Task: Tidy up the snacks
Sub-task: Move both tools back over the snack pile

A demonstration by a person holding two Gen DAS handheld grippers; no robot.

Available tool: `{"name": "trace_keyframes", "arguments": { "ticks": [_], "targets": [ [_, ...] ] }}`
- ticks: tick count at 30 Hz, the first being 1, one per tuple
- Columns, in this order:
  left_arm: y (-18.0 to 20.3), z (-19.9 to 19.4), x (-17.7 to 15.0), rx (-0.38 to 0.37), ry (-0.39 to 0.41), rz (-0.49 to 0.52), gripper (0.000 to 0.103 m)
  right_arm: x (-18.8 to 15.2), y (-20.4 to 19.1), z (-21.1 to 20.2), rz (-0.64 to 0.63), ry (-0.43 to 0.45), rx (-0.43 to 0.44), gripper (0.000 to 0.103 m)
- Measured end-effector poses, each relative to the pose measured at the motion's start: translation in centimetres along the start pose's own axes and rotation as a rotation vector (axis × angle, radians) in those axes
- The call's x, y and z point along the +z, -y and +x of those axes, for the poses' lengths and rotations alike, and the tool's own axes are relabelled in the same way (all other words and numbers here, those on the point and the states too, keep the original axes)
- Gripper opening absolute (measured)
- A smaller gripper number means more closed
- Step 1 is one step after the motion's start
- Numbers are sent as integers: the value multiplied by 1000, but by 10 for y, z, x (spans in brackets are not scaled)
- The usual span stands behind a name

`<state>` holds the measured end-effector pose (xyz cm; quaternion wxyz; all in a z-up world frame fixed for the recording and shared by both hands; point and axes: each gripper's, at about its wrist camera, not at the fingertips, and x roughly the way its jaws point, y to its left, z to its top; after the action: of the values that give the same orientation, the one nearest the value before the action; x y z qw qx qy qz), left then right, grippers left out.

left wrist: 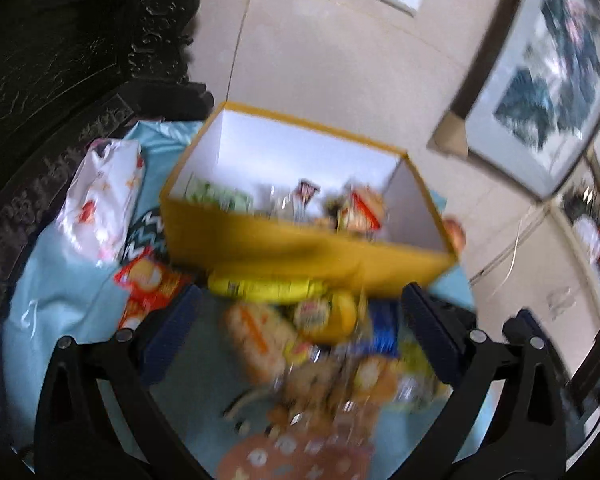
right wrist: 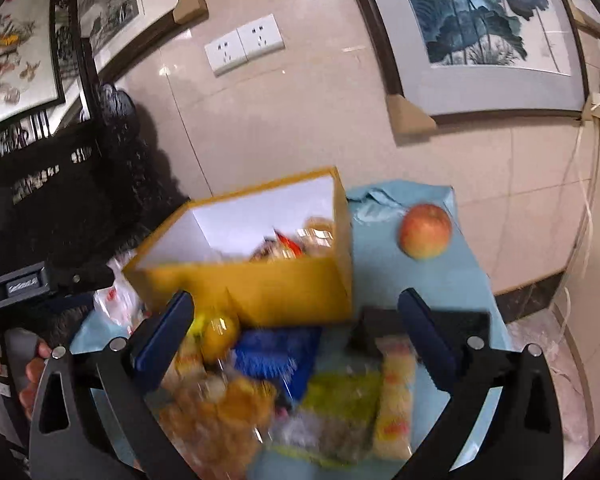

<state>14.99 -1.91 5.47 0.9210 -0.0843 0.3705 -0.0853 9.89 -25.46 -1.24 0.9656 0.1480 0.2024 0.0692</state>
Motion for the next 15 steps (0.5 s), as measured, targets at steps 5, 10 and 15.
{"name": "trace_keyframes", "arguments": {
  "ticks": [5,10,15],
  "targets": [
    [8,10,-55,56,-69,133,101,-36,12,-3,51,-48,9,102],
    [10,31,-97,90,-141,206,101,-59,31,13,166,-115,75,102],
    [12,46,-113,74,-156,239,101,-61,43,17,250,-150,99,102]
  ]
}}
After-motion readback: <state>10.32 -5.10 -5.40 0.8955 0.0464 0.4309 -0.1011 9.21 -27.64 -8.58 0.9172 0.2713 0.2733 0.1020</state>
